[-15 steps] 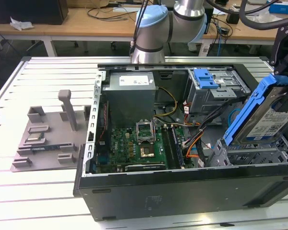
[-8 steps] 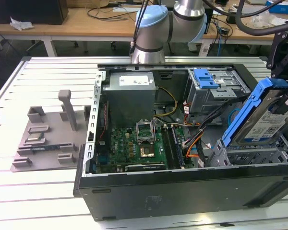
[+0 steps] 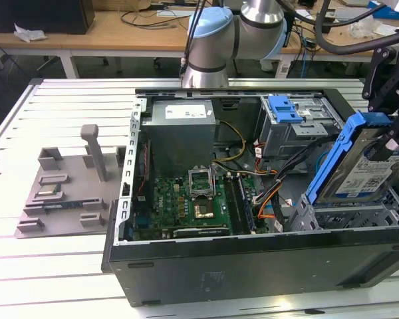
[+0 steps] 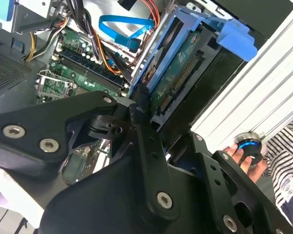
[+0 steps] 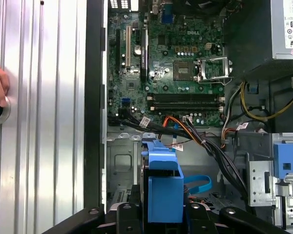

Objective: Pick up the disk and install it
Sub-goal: 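Insert the disk into the insertion slot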

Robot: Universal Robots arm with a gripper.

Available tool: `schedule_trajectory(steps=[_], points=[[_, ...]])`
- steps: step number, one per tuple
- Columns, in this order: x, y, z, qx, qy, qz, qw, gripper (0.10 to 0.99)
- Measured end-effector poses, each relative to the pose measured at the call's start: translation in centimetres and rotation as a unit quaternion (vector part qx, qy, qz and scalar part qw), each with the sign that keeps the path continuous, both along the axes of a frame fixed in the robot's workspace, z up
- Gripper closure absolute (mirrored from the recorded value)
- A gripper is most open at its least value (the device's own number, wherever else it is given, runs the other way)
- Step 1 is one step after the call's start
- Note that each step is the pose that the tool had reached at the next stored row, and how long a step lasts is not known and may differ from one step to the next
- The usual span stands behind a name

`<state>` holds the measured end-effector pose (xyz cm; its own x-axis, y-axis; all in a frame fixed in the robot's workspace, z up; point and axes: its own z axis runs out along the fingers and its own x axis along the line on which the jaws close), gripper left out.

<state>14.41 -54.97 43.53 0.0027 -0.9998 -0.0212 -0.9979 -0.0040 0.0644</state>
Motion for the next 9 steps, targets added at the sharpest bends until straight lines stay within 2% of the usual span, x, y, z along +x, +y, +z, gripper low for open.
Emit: schedule_trajectory(steps=[2, 5, 9], points=[[-0.35, 0.0, 0.21, -0.0006, -0.0042, 0.0, 1.0, 0.718], [-0.37, 0.0, 0.22, -0.0044, -0.0047, -0.001, 1.0, 0.718], [-0.37, 0.01, -0.08, -0.0046, -0.0045, -0.002, 1.0, 0.718]])
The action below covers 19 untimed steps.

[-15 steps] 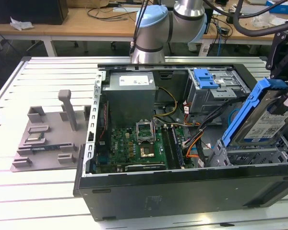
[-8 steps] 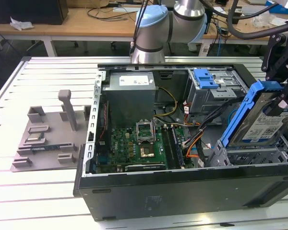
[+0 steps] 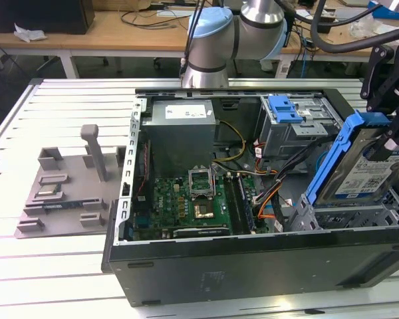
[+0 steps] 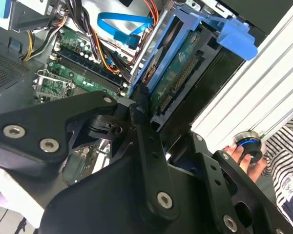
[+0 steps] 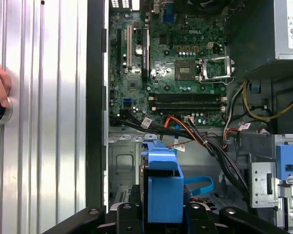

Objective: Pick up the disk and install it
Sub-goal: 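Insert the disk into the insertion slot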

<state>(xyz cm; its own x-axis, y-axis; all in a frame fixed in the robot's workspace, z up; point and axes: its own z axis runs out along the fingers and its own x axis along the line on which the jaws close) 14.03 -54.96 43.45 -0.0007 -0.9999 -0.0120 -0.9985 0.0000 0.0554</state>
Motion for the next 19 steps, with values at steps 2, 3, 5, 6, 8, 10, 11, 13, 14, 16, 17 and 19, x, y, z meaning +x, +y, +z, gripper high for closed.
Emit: schedule_trajectory(steps=[2, 3, 5, 6, 8, 10, 11, 13, 14, 16, 17, 19], points=[[0.0, -0.01, -0.42, 0.0, 0.0002, 0.0, 1.0, 0.718], [0.0, 0.0, -0.61, 0.0001, 0.0003, 0.0, 1.0, 0.718], [0.0, -0.01, -1.14, 0.0002, 0.0006, 0.0, 1.0, 0.718], [0.0, 0.0, -1.39, 0.0001, 0.0007, 0.0, 1.0, 0.718], [0.0, 0.0, -1.93, 0.0001, 0.0009, 0.0, 1.0, 0.718], [0.0, 0.0, -2.22, 0.0001, 0.001, 0.0, 1.0, 0.718], [0.0, -0.01, -2.48, 0.0001, 0.0011, 0.0, 1.0, 0.718], [0.0, 0.0, -2.82, 0.0001, 0.0012, 0.0, 1.0, 0.718], [0.0, -0.01, -3.05, 0.0001, 0.0013, 0.0, 1.0, 0.718], [0.0, -0.01, -3.49, 0.0001, 0.0014, 0.0, 1.0, 0.718], [0.0, 0.0, -3.63, 0.0001, 0.0014, 0.0, 1.0, 0.718], [0.0, 0.0, -4.22, 0.0001, 0.0015, 0.0, 1.0, 0.718]])
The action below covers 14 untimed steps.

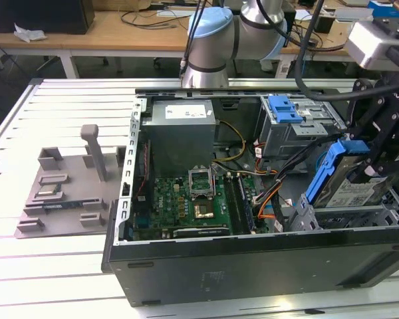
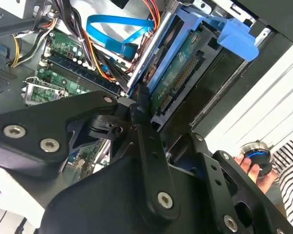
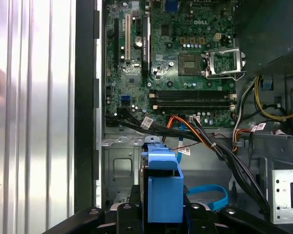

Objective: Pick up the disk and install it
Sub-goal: 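Insert the disk into the insertion slot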

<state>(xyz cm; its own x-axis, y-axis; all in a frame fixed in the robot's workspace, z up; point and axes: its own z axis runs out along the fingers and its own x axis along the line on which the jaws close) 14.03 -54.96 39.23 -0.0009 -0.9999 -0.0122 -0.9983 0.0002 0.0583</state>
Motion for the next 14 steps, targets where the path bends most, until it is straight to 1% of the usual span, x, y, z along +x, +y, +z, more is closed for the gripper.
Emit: schedule_trajectory(steps=[8, 10, 14], points=[[0.0, 0.0, -0.95, 0.0, 0.0, 0.0, 1.0, 0.718], [0.0, 0.0, -1.12, 0.0, 0.0, 0.0, 1.0, 0.718], [0.0, 0.0, -1.16, 0.0001, 0.0, 0.0, 1.0, 0.718]])
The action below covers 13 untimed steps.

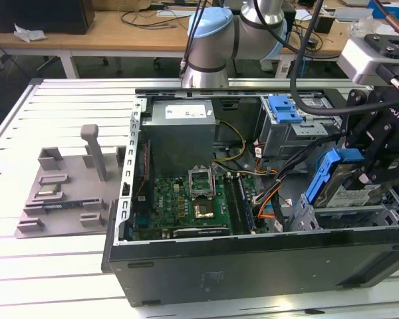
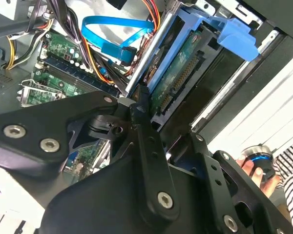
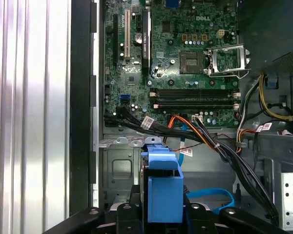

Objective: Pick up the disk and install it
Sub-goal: 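Insert the disk into the insertion slot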

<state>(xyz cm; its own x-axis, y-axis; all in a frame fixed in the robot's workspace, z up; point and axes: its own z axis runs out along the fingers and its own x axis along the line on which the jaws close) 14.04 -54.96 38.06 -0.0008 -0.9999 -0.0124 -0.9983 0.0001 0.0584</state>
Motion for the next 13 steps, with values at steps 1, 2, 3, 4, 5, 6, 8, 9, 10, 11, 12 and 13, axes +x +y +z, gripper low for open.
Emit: schedule_trajectory(steps=[1, 2, 3, 4, 5, 6, 8, 9, 10, 11, 12, 13], points=[[0.0, 0.0, -0.01, 0.0001, 0.0, 0.0, 1.0, 0.706], [0.0, 0.0, -0.01, -0.0001, 0.0, 0.0, 1.0, 0.706], [0.0, 0.0, -0.01, -0.0002, -0.0001, 0.0, 1.0, 0.643], [0.0, 0.0, -0.02, -0.0001, 0.0, 0.0, 1.0, 0.643], [0.0, 0.0, -0.02, -0.0001, 0.0, 0.0, 1.0, 0.643], [0.0, 0.0, -0.03, -0.0001, 0.0, 0.0, 1.0, 0.643], [0.0, 0.0, -0.05, -0.0001, 0.0, 0.0, 1.0, 0.725], [0.0, 0.0, -0.06, -0.0001, 0.0, 0.0, 1.0, 0.847], [0.0, 0.0, -0.06, -0.0001, 0.0, 0.0, 1.0, 0.906], [0.0, 0.0, -0.07, -0.0001, 0.0, 0.0, 1.0, 0.969], [0.0, 0.0, -0.08, -0.0001, 0.0, 0.0, 1.0, 0.969], [0.0, 0.0, -0.08, -0.0001, 0.0, 0.0, 1.0, 0.98]])
